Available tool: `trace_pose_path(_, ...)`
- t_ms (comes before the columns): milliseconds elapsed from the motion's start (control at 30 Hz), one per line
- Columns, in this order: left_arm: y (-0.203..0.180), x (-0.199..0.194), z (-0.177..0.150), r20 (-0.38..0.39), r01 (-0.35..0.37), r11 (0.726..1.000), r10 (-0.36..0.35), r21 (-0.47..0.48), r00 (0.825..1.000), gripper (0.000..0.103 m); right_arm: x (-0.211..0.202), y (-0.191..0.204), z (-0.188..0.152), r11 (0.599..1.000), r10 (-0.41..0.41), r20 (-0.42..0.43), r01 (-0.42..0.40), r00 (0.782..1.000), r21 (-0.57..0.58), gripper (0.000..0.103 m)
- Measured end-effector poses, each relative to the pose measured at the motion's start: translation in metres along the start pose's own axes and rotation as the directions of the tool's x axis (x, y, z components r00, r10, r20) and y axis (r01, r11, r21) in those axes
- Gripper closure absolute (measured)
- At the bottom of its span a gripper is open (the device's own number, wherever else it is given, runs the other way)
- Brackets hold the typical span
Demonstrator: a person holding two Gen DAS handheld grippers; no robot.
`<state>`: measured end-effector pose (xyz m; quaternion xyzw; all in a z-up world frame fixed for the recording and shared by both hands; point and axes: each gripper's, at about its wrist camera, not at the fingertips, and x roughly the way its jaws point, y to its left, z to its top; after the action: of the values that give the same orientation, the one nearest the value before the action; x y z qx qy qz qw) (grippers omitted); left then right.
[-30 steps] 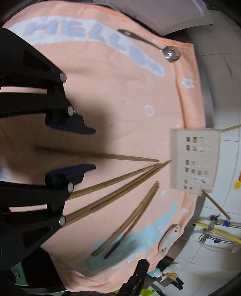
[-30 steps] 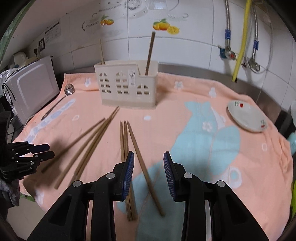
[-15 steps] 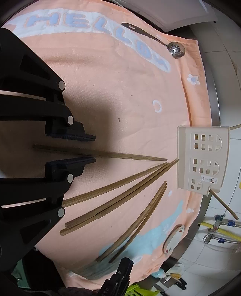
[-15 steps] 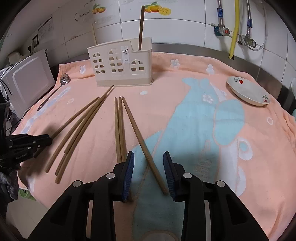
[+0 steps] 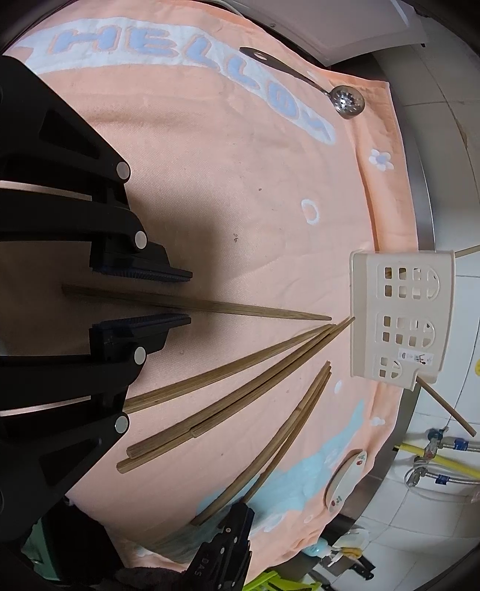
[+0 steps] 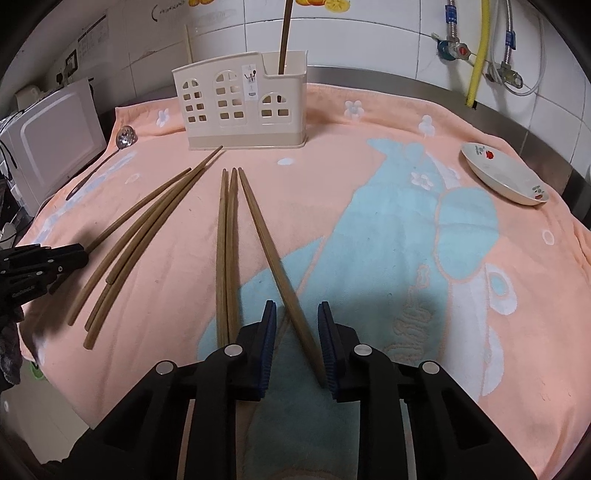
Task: Organize utensils
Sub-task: 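Close the left tool on another chopstick while the right tool grasps one too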
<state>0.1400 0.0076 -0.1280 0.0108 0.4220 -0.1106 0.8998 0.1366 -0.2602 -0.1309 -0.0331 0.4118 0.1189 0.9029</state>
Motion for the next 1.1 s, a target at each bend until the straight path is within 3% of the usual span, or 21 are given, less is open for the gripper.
trace_pose_path(367, 0.0, 0.0, 0.001, -0.005, -0.002, 1.0, 0.002, -0.005, 1.0, 0.086, 0.006, 0.005, 0.003, 0.999, 0.002, 0.0, -0.002, 1.0, -0.034, 0.084)
trace_pose_path(567, -0.001, 0.0, 0.0, -0.004, -0.003, 1.0, 0.003, -0.007, 1.0, 0.086, 0.006, 0.012, 0.003, 0.997, -0.007, 0.002, 0.007, 1.0, -0.073, 0.091)
trace_pose_path(800, -0.001, 0.0, 0.001, -0.003, -0.006, 1.0, 0.006, -0.005, 1.0, 0.086, 0.004, 0.012, 0.0, 0.998, 0.004, 0.014, -0.003, 1.0, -0.056, 0.093)
trace_pose_path(933, -0.002, 0.0, 0.001, -0.007, -0.013, 1.0, 0.013, -0.005, 1.0, 0.095, -0.005, 0.016, 0.001, 0.998, 0.021, 0.032, -0.02, 0.999, -0.055, 0.095)
trace_pose_path(1100, -0.003, -0.005, 0.003, -0.005, 0.006, 1.0, -0.006, 0.0, 1.0, 0.097, -0.024, 0.023, 0.01, 0.998, 0.047, 0.078, -0.043, 0.996, -0.054, 0.096)
